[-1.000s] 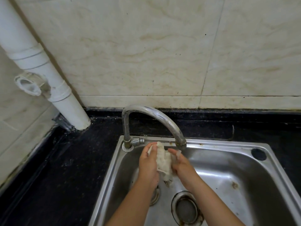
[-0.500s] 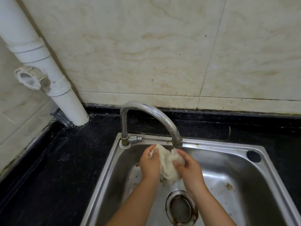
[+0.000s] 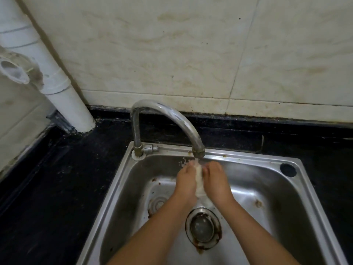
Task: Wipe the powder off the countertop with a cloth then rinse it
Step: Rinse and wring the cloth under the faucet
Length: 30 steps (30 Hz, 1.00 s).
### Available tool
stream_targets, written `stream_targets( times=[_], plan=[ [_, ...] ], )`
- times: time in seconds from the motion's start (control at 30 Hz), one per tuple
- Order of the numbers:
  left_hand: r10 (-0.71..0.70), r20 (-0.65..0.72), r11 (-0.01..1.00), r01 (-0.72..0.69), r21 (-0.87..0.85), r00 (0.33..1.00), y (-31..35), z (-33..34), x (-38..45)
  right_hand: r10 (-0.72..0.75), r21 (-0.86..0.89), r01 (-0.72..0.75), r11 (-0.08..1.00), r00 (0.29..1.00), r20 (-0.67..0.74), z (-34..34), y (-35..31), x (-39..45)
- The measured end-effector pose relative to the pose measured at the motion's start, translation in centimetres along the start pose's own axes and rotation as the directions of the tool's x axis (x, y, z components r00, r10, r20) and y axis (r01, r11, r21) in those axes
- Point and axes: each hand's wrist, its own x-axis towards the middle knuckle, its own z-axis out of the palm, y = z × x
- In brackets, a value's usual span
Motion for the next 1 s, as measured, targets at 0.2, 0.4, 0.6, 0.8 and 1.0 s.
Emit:
stream_targets(
  times=[0.2,0.4,0.6,0.8,1.0],
  plan=[
    [0.014,-0.092,0.996,-0.022,-0.089,0.996,0.9,-1.3,-0.1,0.098,0.224,-0.078,0.971,0.992,-0.078,-0.2,0.0,-0.4],
    [0.032,-0.031,0.998,-0.034,-0.048,0.999,1.3,-1.1,0.3,-0.106,0.171,0.103,0.98,0.994,0.008,0.6,-3.0,-3.1],
    [-0.045,0.049,0.992,0.05,-0.12,0.998,0.7,-0.4,-0.7,0.087,0.078,-0.076,0.994,0.985,-0.149,-0.1,-1.3,0.7],
    [0.003,0.019,0.989,0.0,-0.146,1.0,0.8,-2.3,-0.1,0.205,0.346,-0.177,0.921,0.978,-0.046,-0.7,-0.3,-0.1],
    [0.146,-0.071,0.973,-0.13,0.192,0.987,1.1,-2.9,1.2,-0.086,0.354,0.069,0.933,0.996,0.032,-1.5,-1.6,-2.6]
  ],
)
